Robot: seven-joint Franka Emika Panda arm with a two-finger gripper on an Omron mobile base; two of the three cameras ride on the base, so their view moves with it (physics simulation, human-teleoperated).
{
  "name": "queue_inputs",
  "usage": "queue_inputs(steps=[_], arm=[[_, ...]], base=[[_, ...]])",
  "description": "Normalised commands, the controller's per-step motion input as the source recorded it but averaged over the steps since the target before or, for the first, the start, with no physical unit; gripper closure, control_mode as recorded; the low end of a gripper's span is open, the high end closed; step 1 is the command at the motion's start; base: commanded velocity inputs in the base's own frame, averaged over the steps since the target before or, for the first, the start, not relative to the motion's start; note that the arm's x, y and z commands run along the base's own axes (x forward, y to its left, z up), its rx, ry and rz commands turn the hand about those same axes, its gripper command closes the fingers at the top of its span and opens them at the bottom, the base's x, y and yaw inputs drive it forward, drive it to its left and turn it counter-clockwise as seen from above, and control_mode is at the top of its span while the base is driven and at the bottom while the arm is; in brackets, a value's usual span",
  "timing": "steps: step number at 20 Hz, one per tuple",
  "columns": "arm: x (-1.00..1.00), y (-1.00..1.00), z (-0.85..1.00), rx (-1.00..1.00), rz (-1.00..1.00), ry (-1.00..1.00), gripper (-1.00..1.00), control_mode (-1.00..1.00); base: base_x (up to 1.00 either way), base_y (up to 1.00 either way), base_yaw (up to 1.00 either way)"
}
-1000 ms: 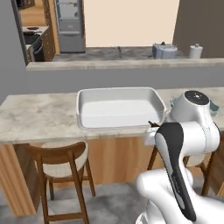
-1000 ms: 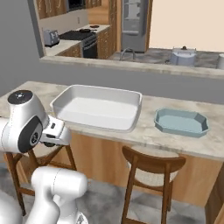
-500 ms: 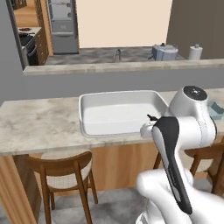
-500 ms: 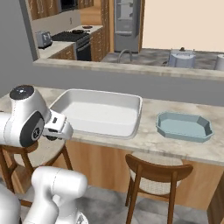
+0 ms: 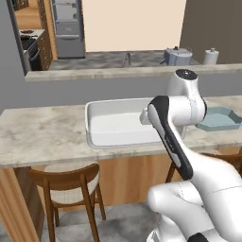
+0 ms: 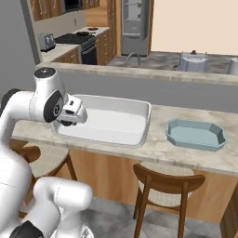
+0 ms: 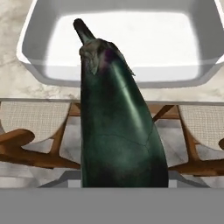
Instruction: Place the cold items (carrot and eggplant) from the fridge in one tupperware on the dining counter. Place the warm items (kebab skewer and hot dog) in the stove area in another tupperware.
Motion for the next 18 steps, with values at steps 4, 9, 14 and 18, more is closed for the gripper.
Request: queue_inputs(steps=[4, 9, 14, 18], arm=[[0.9, 0.1, -0.27, 0.0, 0.02, 0.16, 1.0, -1.0], [0.85, 0.03, -0.47, 0.0, 0.3, 0.07, 1.0, -1.0], [0.65, 0.0, -0.57, 0.0, 0.43, 0.0, 1.0, -1.0], [0.73, 0.01, -0.4, -0.02, 0.35, 0.25, 1.0, -1.0]], base=[[0.0, 0.0, 0.0], [0.0, 0.0, 0.0], [0.0, 0.0, 0.0], [0.0, 0.0, 0.0]])
